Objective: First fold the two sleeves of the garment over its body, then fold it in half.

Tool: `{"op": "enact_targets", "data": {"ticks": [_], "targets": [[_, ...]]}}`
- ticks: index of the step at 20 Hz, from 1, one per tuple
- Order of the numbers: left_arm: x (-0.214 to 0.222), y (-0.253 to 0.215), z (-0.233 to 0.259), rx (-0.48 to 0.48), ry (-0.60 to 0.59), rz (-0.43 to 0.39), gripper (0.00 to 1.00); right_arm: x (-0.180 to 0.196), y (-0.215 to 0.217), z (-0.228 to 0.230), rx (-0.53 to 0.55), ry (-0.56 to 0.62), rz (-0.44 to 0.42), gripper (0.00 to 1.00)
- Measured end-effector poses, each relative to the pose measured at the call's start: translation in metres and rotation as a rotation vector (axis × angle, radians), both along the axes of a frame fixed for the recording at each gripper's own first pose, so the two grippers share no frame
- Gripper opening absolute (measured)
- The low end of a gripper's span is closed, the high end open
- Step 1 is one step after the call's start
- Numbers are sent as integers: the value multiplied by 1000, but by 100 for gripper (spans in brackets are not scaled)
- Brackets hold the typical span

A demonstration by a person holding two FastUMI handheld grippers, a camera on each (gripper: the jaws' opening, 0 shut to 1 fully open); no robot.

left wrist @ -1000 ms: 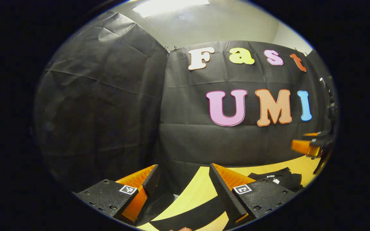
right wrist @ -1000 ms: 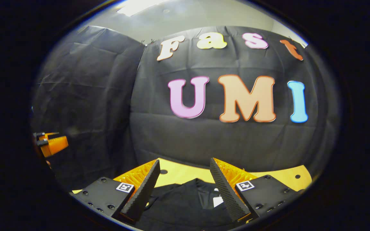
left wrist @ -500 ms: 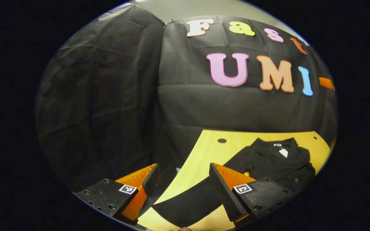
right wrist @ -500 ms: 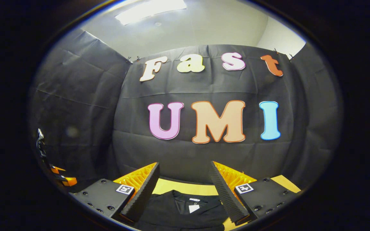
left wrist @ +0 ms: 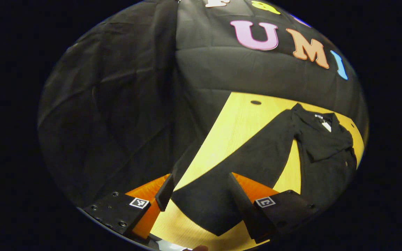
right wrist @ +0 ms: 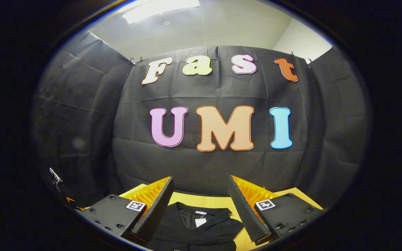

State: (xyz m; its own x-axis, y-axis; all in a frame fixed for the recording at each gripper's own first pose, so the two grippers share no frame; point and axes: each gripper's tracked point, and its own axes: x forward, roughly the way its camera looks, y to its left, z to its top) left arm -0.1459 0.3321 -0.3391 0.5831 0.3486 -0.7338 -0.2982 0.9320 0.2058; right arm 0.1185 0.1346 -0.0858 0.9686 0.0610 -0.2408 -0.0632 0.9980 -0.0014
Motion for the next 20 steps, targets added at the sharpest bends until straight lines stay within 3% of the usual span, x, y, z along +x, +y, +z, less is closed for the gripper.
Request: {"op": "enact_targets", "data": {"ticks": [6, 11, 13, 15, 16, 20], "targets": [[-24, -4, -34, -37, 105, 42, 94, 7, -1, 2, -40, 6, 7, 98], [-15, -9, -33, -63, 47, 51, 90, 13, -6, 5, -56, 2, 14, 98], [-14, -14, -37, -81, 43, 44, 80, 15, -6, 4, -52, 8, 19, 98], [-10, -25, -38, -90, 52, 3, 62, 15, -8, 3, -55, 9, 23, 97], [-10, -27, -39, -86, 53, -7, 42, 15, -8, 3, -59, 8, 24, 98], [-7, -32, -43, -70, 80, 5, 0, 11, -15, 2, -73, 11, 24, 99]]}}
